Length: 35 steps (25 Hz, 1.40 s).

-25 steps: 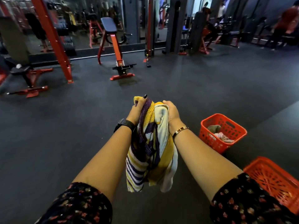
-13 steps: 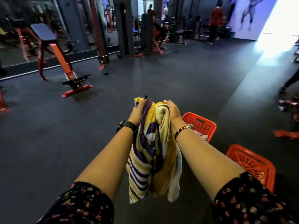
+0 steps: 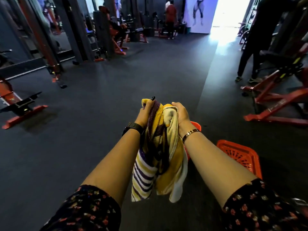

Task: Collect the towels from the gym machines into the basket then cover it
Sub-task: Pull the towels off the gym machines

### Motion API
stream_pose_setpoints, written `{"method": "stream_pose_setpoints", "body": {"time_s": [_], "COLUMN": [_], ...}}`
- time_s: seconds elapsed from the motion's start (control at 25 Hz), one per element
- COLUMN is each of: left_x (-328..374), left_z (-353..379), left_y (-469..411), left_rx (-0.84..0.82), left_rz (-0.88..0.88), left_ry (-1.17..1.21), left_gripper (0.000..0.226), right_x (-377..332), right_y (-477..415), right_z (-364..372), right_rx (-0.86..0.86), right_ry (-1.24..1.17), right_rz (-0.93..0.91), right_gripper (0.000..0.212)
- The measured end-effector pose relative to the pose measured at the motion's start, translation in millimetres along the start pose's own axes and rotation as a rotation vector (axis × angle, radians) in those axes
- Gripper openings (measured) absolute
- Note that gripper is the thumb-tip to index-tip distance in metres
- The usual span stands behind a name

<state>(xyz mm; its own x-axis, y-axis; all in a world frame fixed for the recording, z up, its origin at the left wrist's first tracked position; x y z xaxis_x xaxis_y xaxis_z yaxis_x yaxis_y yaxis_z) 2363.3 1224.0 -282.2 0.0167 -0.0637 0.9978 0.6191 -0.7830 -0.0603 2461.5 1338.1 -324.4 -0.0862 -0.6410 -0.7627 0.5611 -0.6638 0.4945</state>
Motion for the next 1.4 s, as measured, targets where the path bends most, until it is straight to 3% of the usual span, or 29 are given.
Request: {"method": "stream_pose_setpoints", "body": {"time_s": [0.24, 0.76, 0.92, 1.12, 1.28, 1.4], "left_x": [-12, -15, -19, -25, -28, -47], "left_z": [41, 148, 161, 178, 188, 199], "left_y": [-86, -286, -341, -428, -497, -532], "left_rx": [-0.057, -0.009, -0.002, -0.069, -0.113, -0.144], "left_rz": [-0.027, 0.003, -0.038, -0.035, -0.040, -0.061], "left_ry": [0.003, 0.021, 0.007, -0.022, -0.022, -0.019], "left_gripper": [0.047, 0.046, 0.077, 0.094, 0.061, 0.052], "right_x": [-55, -216, -249, -287, -325, -332], "right_y": [-61, -223, -275, -342, -385, -417], "right_z": [-23, -66, -70, -68, -65, -75], "right_rx": [0.061, 0.071, 0.081, 0.163, 0.261, 0.284], "right_ry": [-0.066, -0.003, -0.015, 0.019, -0.008, -0.060], "right_rz": [-0.030, -0.085, -0.126, -0.146, -0.187, -0.186], "right_gripper": [0.036, 0.026, 0.029, 0.031, 0.026, 0.028]}}
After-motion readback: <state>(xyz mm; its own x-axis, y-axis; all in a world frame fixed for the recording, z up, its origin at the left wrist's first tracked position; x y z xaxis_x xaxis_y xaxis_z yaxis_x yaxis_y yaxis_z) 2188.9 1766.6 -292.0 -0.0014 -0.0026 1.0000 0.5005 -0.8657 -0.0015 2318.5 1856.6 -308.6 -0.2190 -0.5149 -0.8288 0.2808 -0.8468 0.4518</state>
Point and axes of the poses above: each hand's wrist, its own y-axis away from the middle knuckle, its own z-axis out of the palm, x = y × z, the point moved 8 cm from there along -y, towards the middle knuckle, and after that the axes turned 13 degrees about z, right-handed, at the moved point
